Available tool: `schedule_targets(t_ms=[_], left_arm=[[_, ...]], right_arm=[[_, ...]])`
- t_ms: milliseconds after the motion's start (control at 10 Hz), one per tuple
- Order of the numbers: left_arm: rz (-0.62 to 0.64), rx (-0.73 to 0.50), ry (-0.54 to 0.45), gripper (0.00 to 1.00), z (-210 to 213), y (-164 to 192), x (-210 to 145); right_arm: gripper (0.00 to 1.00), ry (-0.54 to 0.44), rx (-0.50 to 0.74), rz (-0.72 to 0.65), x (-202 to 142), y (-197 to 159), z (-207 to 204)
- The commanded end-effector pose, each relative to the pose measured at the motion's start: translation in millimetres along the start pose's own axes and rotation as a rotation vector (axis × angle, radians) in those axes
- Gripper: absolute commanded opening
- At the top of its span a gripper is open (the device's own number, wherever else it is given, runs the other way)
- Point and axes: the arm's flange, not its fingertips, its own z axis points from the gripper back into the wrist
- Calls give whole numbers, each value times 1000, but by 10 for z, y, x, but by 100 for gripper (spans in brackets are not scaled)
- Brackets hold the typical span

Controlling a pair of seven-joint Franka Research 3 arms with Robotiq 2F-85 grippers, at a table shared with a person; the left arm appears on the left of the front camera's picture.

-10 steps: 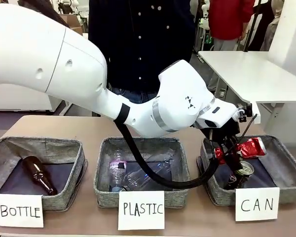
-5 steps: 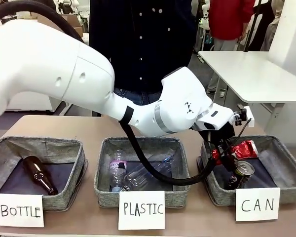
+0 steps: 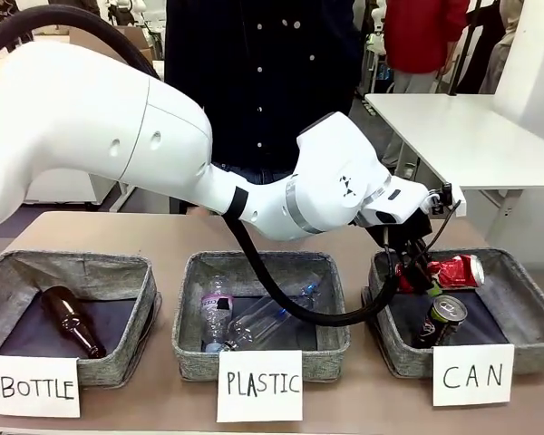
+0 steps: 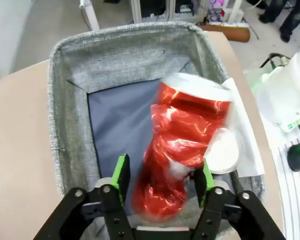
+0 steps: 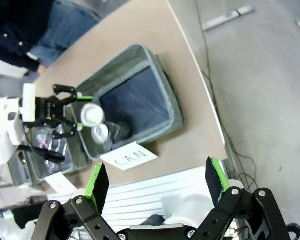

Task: Sort the can waste into the basket.
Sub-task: Pick up the can waste from the table and place it in the right Fabric basket.

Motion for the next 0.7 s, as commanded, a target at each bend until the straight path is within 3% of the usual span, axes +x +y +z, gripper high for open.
schedule_targets(t_ms=[0,200,300,600], left_arm=[[12,1,10,100,55,-121,1],[46,12,9,100,158,-88,-18],[53,30,18,86,241,-80,-20],[97,27,4,86,583,-88,-137]], right_arm=[[100,-18,10,-24,-32,19,92],[100,-18,10,-24,-32,19,92],[100,-18,10,-24,-32,19,92],[100,-18,10,-24,-32,19,92]])
